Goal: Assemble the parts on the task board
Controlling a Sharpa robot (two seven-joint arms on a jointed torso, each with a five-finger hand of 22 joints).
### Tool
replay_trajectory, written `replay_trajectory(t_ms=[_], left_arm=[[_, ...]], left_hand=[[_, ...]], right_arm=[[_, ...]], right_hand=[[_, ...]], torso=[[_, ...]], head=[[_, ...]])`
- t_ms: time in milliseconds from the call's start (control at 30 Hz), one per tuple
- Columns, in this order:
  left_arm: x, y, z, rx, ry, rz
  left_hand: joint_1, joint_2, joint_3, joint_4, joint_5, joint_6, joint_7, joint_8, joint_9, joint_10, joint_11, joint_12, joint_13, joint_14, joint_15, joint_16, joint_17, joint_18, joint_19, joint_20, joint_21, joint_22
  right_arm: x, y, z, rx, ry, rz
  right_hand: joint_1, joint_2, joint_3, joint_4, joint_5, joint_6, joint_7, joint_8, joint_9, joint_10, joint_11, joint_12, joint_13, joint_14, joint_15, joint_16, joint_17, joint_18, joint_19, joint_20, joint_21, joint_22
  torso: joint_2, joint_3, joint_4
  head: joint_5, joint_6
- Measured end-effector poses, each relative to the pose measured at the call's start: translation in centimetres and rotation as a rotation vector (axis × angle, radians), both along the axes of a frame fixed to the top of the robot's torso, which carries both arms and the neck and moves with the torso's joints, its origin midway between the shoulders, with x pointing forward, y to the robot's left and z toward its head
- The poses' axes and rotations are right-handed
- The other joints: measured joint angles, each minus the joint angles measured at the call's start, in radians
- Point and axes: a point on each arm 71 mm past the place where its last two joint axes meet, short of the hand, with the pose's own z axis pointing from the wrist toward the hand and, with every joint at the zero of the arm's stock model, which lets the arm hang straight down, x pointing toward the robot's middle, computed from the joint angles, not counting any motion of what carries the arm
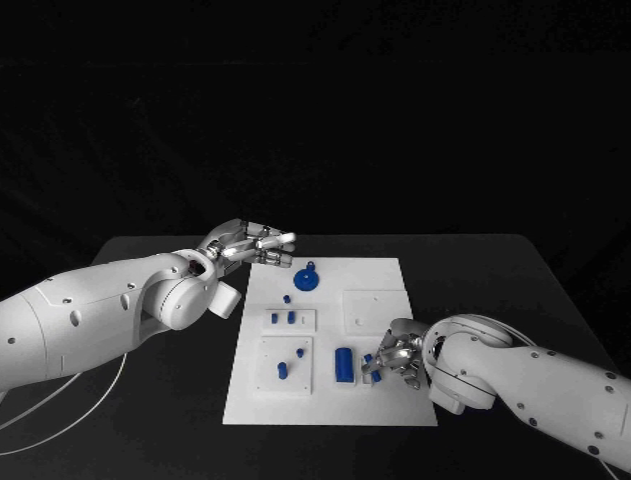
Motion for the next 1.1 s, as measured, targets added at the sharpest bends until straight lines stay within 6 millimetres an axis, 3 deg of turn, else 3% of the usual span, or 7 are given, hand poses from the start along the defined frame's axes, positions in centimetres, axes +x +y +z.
replay_trajectory(t_ms=[367,633,833,1100], left_arm=[[0.00,-0.02,-0.05,0.001,0.006,-0.003],[0.01,0.00,-0.12,0.004,0.015,-0.007],[0.02,0.01,-0.17,0.005,0.019,-0.008],[0.04,0.03,-0.19,0.006,0.021,-0.009]], left_hand=[[0.000,0.000,-0.003,0.003,0.000,0.000,0.000,0.000,0.000,0.000,0.000,0.000,0.000,0.000,0.000,0.000,0.000,0.000,0.000,0.000,0.000,0.000],[0.000,0.000,-0.006,0.006,0.000,0.000,0.000,0.000,0.000,0.000,0.000,0.000,0.000,0.000,0.000,0.000,0.000,0.000,0.000,0.000,0.000,0.000],[0.000,0.000,-0.006,0.006,0.000,0.000,0.000,0.000,0.000,0.000,0.000,0.000,0.000,0.000,0.000,0.000,0.000,0.000,0.000,0.000,0.000,0.000],[0.000,0.000,-0.006,0.006,0.000,0.000,0.000,0.000,0.000,0.000,0.000,0.000,0.000,0.000,0.000,0.000,0.000,0.000,0.000,0.000,0.000,0.000]], right_arm=[[-0.07,0.15,-0.05,-0.014,0.018,0.018],[-0.04,0.27,-0.19,-0.022,0.027,0.015],[0.00,0.35,-0.23,-0.024,0.029,0.013],[0.04,0.35,-0.26,-0.025,0.031,0.011]], right_hand=[[-0.005,0.005,-0.046,0.036,-0.009,0.000,0.000,0.003,-0.010,0.000,0.000,-0.005,-0.003,0.000,0.000,-0.004,0.000,0.000,0.000,0.000,-0.011,-0.004],[-0.021,0.014,-0.130,0.101,-0.130,-0.002,0.005,0.010,-0.029,-0.004,0.004,-0.009,-0.007,0.000,0.000,-0.010,-0.002,0.000,0.000,0.000,-0.019,-0.008],[-0.020,0.012,-0.162,0.133,-0.148,-0.009,0.005,0.009,-0.032,-0.008,0.003,-0.016,-0.013,0.000,0.000,-0.018,-0.002,0.000,0.000,0.000,-0.023,-0.011],[-0.014,0.006,-0.174,0.145,-0.159,-0.008,0.005,0.009,-0.032,-0.009,0.002,-0.016,-0.014,0.000,0.000,-0.018,-0.002,0.000,0.000,0.000,-0.027,-0.011]], torso=[[0.000,-0.0002,0.0000],[0.000,-0.0001,-0.0004],[0.000,-0.0001,-0.0004],[0.000,0.0001,-0.0003]], head=[[0.002,-0.001],[0.003,0.001],[0.003,0.000],[0.004,-0.001]])
